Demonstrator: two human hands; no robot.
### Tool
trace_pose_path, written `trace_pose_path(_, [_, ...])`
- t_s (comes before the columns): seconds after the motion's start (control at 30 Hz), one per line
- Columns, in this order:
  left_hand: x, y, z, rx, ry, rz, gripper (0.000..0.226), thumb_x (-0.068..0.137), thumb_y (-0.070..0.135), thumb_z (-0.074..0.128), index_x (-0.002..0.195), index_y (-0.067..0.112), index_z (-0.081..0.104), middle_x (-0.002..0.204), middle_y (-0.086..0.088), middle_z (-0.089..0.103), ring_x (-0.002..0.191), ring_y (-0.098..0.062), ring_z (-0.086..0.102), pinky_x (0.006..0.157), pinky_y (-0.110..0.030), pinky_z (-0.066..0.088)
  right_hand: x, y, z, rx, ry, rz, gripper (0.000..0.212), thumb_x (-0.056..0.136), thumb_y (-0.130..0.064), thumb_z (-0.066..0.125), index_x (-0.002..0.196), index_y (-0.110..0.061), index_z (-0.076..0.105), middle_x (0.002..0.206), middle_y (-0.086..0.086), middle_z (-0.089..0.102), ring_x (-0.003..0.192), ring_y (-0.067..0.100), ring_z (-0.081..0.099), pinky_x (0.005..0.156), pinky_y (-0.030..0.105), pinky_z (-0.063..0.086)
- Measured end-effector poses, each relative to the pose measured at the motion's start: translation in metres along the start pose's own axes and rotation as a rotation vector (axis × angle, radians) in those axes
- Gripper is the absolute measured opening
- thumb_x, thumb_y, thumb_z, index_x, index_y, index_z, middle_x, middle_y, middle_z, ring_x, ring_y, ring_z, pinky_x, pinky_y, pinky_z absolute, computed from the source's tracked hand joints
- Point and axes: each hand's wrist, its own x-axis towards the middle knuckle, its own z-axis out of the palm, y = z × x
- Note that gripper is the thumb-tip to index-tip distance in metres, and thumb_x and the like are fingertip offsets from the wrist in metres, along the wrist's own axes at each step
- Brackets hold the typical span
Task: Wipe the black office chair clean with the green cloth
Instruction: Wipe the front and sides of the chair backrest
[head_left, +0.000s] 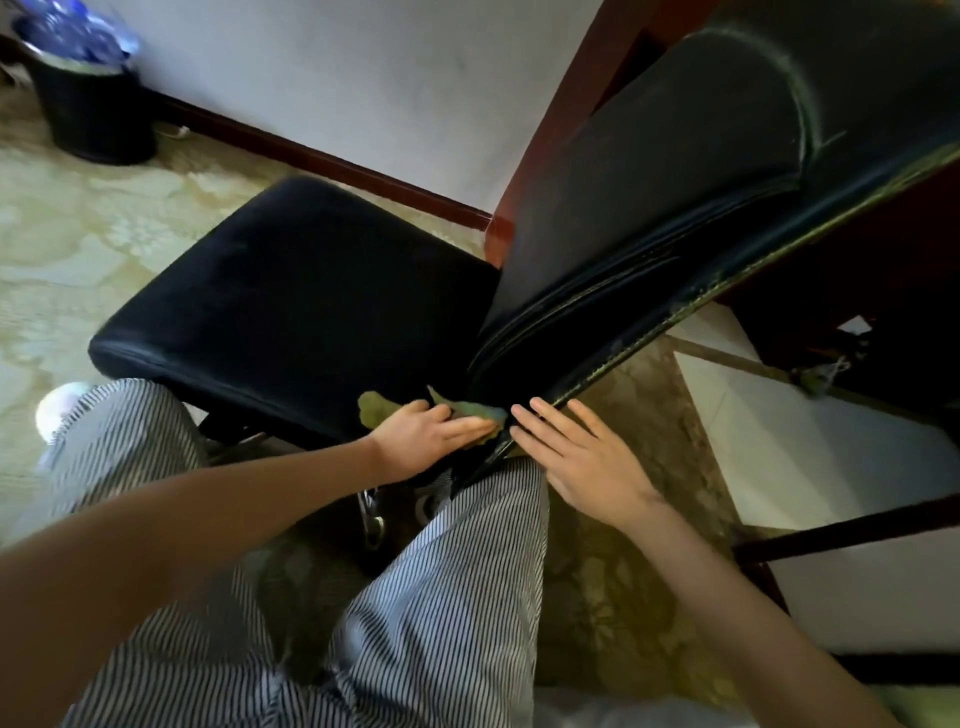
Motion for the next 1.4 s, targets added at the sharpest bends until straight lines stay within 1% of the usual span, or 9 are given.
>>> trace_pose_path(0.1, [0.003,0.014,0.009,-0.062,-0.115,-0.010,0.063,0.099,0.009,0.028,0.130,0.021,-0.026,0.157,0.003,-0.001,0.121,-0.026,0.038,0.097,-0.036,0.037,0.001,0.004,0.001,0.017,0.011,-0.016,0.070,0.063,-0.023,0.082,0.128,-0.012,0.058,0.139,0.005,0.050,0.132,0.021,0.029,0.113,0.037,0.005])
trace_pose_path(0.37, [-0.018,0.002,0.029,-0.056,-0.274,0.013,0.077,0.096,0.005,0.036,0.142,0.024,-0.022,0.157,0.006,-0.009,0.124,-0.024,0.036,0.097,-0.035,0.038,0.003,0.002,0.007,0.027,-0.004,-0.018,0.079,0.061,-0.023,0.082,0.132,-0.013,0.048,0.139,0.005,0.050,0.132,0.021,0.030,0.115,0.037,-0.002])
trace_pose_path(0.5, [-0.012,-0.005,0.018,-0.068,0.107,0.061,0.077,0.072,0.013,0.059,0.140,0.016,0.023,0.136,0.003,0.052,0.082,-0.015,0.062,0.061,-0.027,0.051,0.004,0.000,0.011,0.034,0.020,-0.025,0.077,0.063,-0.023,0.081,0.132,-0.013,0.047,0.138,0.005,0.051,0.131,0.021,0.031,0.114,0.037,0.003])
trace_pose_path(0.73, [-0.003,0.004,0.013,-0.025,0.055,-0.034,0.082,0.055,0.014,0.082,0.131,0.019,0.051,0.130,0.006,0.057,0.069,-0.018,0.059,0.053,-0.028,0.050,0.005,-0.002,0.015,0.029,0.064,-0.020,0.076,0.064,-0.022,0.080,0.130,-0.014,0.042,0.139,0.004,0.049,0.137,0.022,0.019,0.114,0.038,0.003])
trace_pose_path(0.83, [-0.003,0.017,0.012,-0.072,0.022,-0.101,0.086,0.074,0.016,0.072,0.142,0.017,0.021,0.146,0.003,0.039,0.091,-0.021,0.058,0.072,-0.031,0.052,0.006,-0.003,0.015,0.049,0.070,-0.011,0.073,0.063,-0.020,0.081,0.129,-0.013,0.050,0.136,0.006,0.053,0.136,0.023,0.020,0.111,0.041,0.014])
trace_pose_path(0.93, [-0.004,0.024,0.010,-0.067,-0.143,-0.077,0.070,0.097,0.007,0.034,0.142,0.017,-0.020,0.157,0.001,-0.003,0.118,-0.026,0.039,0.094,-0.035,0.038,0.006,-0.005,0.016,0.046,0.053,0.005,0.072,0.062,-0.019,0.081,0.128,-0.013,0.052,0.137,0.006,0.052,0.137,0.023,0.020,0.115,0.040,0.004])
trace_pose_path(1.0, [-0.004,0.021,0.009,-0.072,-0.123,-0.064,0.070,0.098,0.005,0.030,0.143,0.018,-0.021,0.157,0.002,-0.007,0.118,-0.026,0.037,0.094,-0.035,0.036,0.007,-0.006,0.017,0.056,0.054,0.015,0.069,0.061,-0.019,0.081,0.126,-0.013,0.056,0.137,0.006,0.053,0.136,0.021,0.018,0.115,0.039,-0.001])
trace_pose_path(1.27, [-0.025,0.005,0.022,-0.114,-0.214,-0.087,0.082,0.095,0.006,0.040,0.138,0.025,-0.027,0.157,0.003,-0.004,0.118,-0.023,0.041,0.094,-0.034,0.040,0.009,-0.005,0.008,0.099,0.014,0.002,0.069,0.056,-0.019,0.085,0.121,-0.013,0.063,0.134,0.006,0.055,0.128,0.022,0.034,0.102,0.044,0.023])
trace_pose_path(1.4, [-0.034,-0.017,0.018,-0.231,0.210,-0.205,0.085,0.070,0.012,0.067,0.142,0.016,0.023,0.138,-0.004,0.049,0.089,-0.018,0.065,0.062,-0.028,0.054,0.010,-0.007,0.009,0.134,0.022,0.011,0.073,0.057,-0.020,0.085,0.124,-0.012,0.057,0.133,0.006,0.056,0.132,0.024,0.030,0.101,0.045,0.024])
